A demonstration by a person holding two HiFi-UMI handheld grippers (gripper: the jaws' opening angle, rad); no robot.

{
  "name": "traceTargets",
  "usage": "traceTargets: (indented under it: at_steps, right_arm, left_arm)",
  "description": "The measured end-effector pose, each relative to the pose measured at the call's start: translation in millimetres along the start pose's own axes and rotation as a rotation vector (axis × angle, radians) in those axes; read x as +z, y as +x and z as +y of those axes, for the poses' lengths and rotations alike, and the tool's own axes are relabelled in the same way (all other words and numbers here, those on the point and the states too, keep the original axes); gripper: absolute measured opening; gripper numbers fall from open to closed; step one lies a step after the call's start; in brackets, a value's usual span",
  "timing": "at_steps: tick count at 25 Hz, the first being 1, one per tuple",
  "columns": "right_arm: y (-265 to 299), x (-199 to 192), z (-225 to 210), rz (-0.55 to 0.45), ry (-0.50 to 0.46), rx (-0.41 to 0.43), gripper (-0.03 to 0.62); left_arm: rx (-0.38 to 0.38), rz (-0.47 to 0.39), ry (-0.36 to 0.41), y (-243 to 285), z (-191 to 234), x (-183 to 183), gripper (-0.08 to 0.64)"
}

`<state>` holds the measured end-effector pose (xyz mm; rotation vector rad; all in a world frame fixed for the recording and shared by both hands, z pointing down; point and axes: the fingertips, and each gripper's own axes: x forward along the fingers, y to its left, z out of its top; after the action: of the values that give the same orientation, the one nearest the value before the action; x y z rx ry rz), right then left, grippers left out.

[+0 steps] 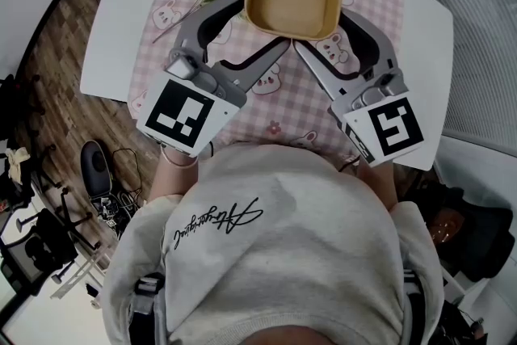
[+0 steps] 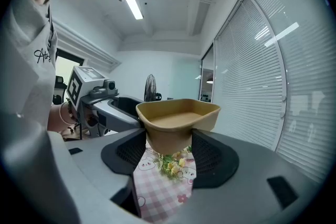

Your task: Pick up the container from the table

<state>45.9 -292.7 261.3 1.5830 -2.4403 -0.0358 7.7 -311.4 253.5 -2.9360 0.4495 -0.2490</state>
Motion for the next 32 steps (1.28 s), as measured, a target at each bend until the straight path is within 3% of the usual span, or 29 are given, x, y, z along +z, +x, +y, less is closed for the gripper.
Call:
traceTargets:
  at_steps: [32]
  right_arm:
    - [-0.3, 0.0, -1.9, 0.005, -0.031, 0.005, 0.268]
  left_arm:
    - [-0.001, 0.003, -0.018, 2.4, -0.2, -1.2, 0.282]
